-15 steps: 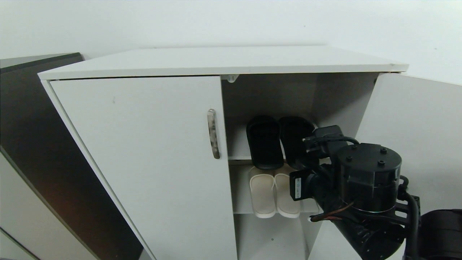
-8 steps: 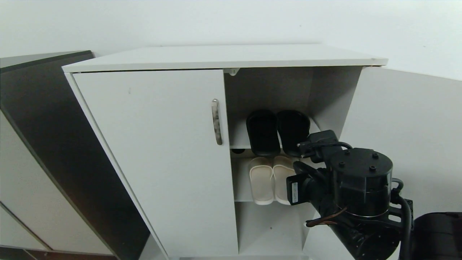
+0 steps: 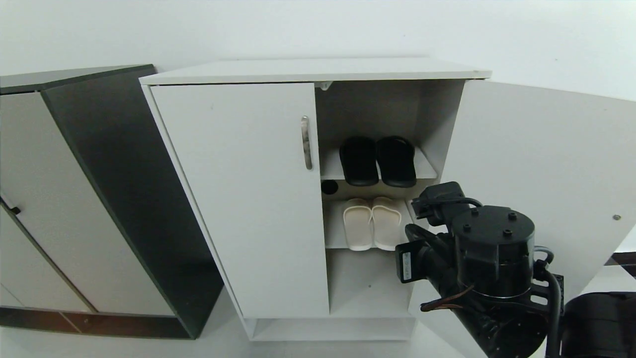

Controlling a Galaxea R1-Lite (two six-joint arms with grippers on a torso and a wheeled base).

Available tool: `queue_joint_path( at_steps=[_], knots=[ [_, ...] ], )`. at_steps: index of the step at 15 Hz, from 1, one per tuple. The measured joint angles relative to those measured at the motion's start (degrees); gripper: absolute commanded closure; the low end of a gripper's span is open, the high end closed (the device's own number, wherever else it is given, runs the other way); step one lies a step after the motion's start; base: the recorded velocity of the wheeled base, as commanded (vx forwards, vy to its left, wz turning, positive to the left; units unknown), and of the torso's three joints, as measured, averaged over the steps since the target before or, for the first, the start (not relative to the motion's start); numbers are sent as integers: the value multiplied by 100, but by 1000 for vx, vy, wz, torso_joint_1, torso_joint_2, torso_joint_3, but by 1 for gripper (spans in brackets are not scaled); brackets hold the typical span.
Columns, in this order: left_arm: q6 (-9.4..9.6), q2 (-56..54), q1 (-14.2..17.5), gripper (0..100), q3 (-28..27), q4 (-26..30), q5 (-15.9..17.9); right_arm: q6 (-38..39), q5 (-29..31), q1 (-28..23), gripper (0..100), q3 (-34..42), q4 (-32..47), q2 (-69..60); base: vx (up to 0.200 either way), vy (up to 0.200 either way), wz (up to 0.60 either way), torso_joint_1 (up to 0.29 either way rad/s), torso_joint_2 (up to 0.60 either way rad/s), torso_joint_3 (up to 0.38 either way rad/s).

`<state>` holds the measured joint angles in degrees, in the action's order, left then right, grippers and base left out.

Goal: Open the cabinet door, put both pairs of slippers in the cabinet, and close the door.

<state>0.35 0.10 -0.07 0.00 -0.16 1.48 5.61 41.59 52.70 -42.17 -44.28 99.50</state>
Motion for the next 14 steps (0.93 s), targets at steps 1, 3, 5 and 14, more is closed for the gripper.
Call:
queue_joint_path(
  at_steps=[1, 3, 5, 14],
  knots=[
    [0, 0, -4, 100, 0, -2, 2, 0, 0, 0, 100, 6, 0, 0, -200, 0, 0, 2, 7, 2],
    [0, 0, -2, 100, 0, -2, 5, 0, -2, 0, 100, 13, 0, 4, -200, 0, 0, 2, 2, 2],
    [0, 0, -4, 100, 0, 0, 0, -4, -2, 2, 100, 52, 2, 4, -200, 0, 0, 5, 0, 0],
    [0, 0, -4, 100, 0, 2, -6, -2, -155, -55, 100, 201, -4, 66, -67, 0, 0, 2, 3, 0]
  ],
)
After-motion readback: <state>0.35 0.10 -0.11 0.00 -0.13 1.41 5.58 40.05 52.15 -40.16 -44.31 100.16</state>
